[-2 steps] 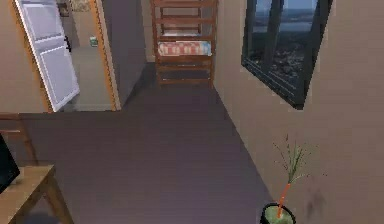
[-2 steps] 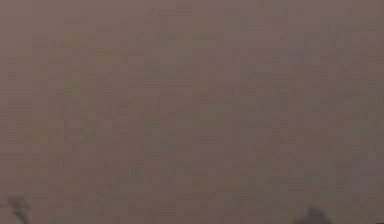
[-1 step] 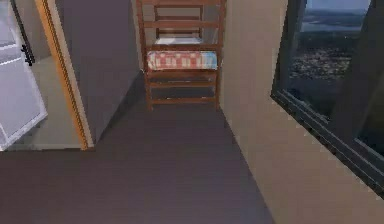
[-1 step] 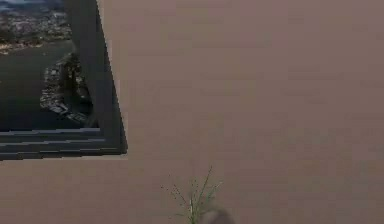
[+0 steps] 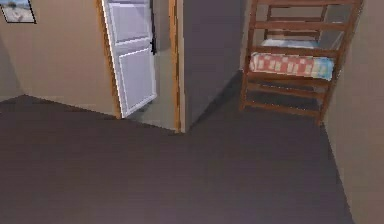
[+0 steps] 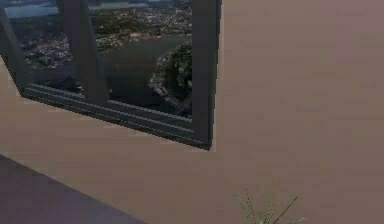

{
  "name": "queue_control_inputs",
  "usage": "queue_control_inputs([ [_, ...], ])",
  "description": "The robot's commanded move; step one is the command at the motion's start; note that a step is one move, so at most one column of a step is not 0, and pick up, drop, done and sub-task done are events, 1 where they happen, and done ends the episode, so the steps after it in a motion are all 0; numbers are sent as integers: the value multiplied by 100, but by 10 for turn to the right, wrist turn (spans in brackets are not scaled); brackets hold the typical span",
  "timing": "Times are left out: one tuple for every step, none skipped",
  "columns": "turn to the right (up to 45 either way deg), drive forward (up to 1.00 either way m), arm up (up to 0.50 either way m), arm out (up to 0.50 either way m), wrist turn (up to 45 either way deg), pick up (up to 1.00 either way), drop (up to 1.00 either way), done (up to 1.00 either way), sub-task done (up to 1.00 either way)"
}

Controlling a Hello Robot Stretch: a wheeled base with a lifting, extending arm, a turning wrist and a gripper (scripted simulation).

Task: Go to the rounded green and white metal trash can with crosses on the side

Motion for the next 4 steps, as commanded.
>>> queue_control_inputs([
  [0,5,0,0,0,0,0,0,0],
  [-120,0,0,0,0,0,0,0,0],
  [0,100,0,0,0,0,0,0,0],
  [-30,0,0,0,0,0,0,0,0],
])
